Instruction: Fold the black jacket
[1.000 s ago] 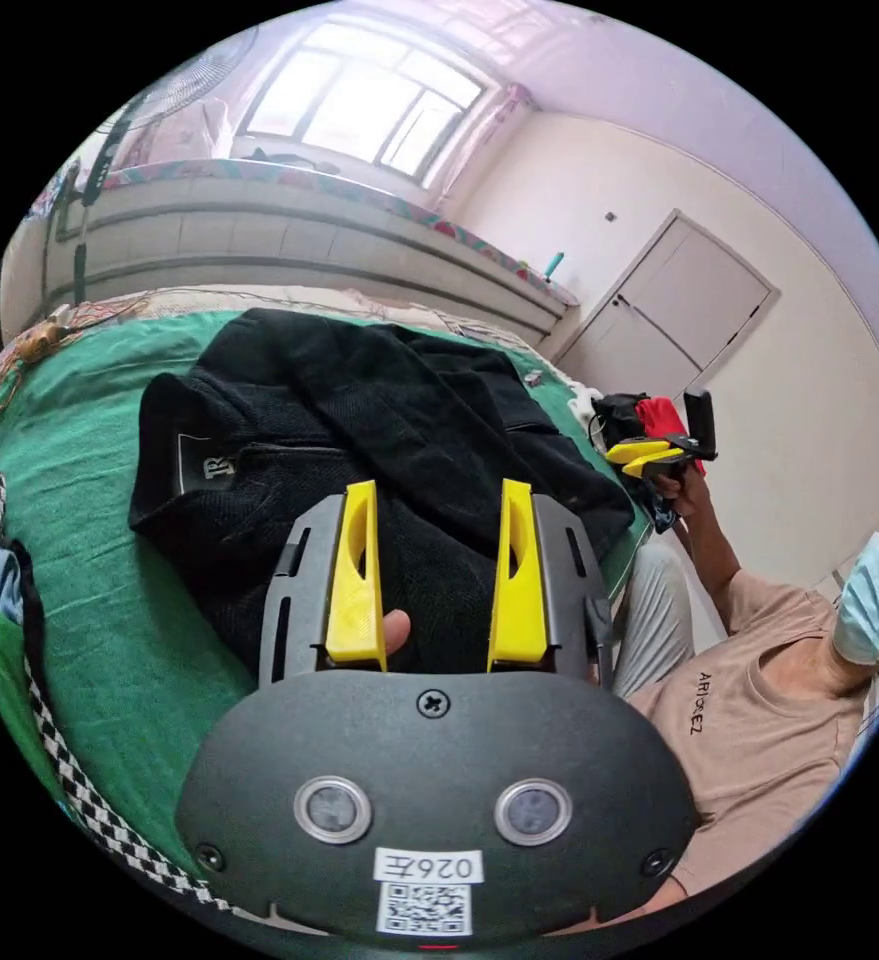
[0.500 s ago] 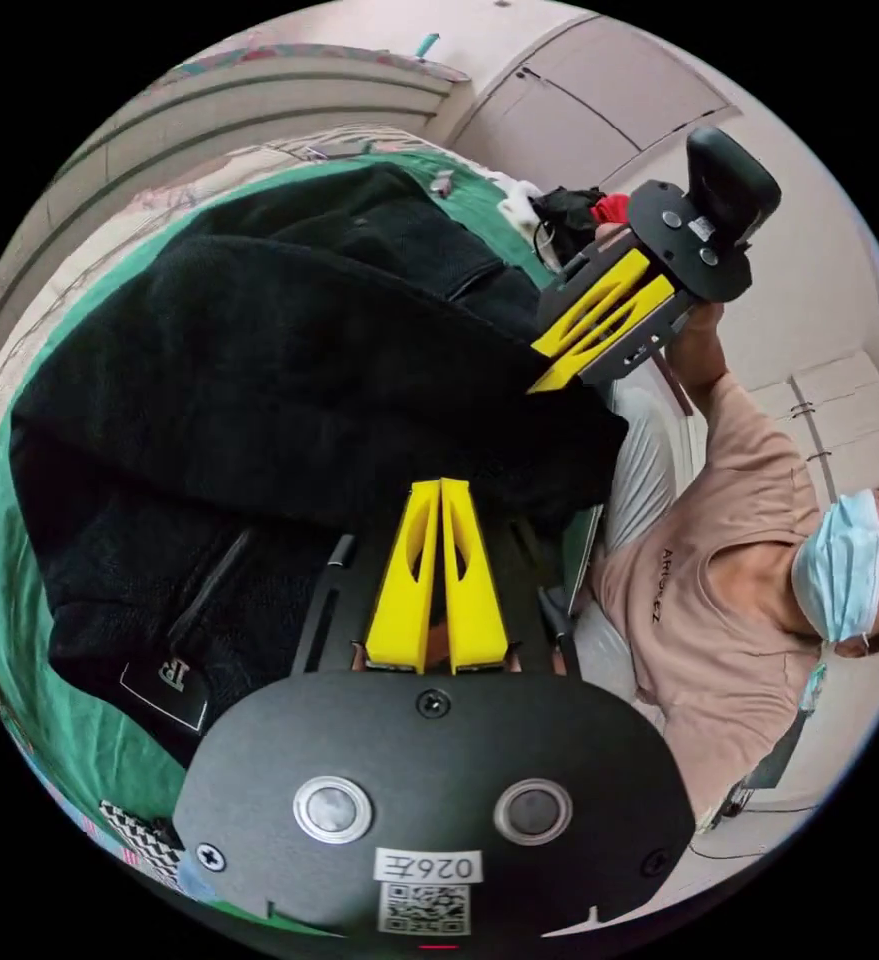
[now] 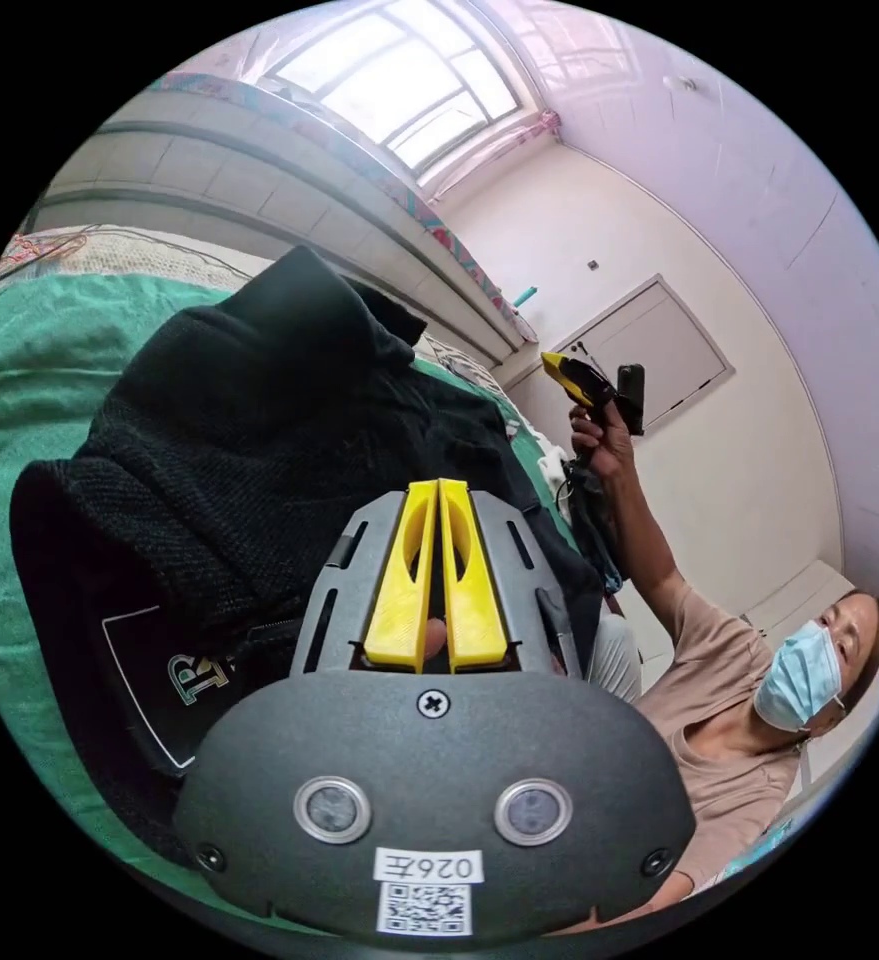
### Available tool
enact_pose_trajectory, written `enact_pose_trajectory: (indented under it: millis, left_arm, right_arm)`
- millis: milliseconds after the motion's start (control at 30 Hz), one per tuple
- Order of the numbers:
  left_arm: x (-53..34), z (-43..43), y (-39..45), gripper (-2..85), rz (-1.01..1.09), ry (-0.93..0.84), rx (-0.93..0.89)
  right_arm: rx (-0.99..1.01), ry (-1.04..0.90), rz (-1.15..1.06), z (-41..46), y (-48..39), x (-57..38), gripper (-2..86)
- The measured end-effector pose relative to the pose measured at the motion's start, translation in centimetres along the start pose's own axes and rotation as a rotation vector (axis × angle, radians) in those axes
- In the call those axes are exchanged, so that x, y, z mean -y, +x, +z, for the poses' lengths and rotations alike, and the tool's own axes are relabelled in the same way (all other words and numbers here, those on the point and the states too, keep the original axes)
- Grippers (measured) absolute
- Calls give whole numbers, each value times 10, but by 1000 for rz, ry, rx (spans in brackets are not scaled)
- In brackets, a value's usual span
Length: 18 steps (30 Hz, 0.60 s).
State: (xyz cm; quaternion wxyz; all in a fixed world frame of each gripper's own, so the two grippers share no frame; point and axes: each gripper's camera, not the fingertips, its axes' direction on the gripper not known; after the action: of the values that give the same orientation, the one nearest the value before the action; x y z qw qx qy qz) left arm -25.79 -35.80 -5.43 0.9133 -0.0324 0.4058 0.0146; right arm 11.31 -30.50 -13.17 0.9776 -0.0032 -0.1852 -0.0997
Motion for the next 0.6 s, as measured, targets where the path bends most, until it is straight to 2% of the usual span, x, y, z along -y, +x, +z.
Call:
enact_pose_trajectory:
  millis: [167,267,433,500,567,600]
  left_arm:
    - [-14,27,26,61,90,-113,125]
    - [-19,28,41,79,146,-95,111]
    - [-20,32,45,89,156,-98,95]
    - [-18,34,42,95,145,-90,96]
    - [-19,34,37,98,114,-77,58]
    - [-20,34,35,98,106,-74,48]
  right_arm:
    - [124,-268,-49,24,9,-68,13]
    - [-69,-284,-33,30,11,-88,77]
    - [-227,-320,-90,44,10,-97,105]
    - [-274,-318,-87,53,11,-94,97]
    - [-274,-396,-32,73,19,-87,8]
    - [-249,-423,-20,77,20,-86,3]
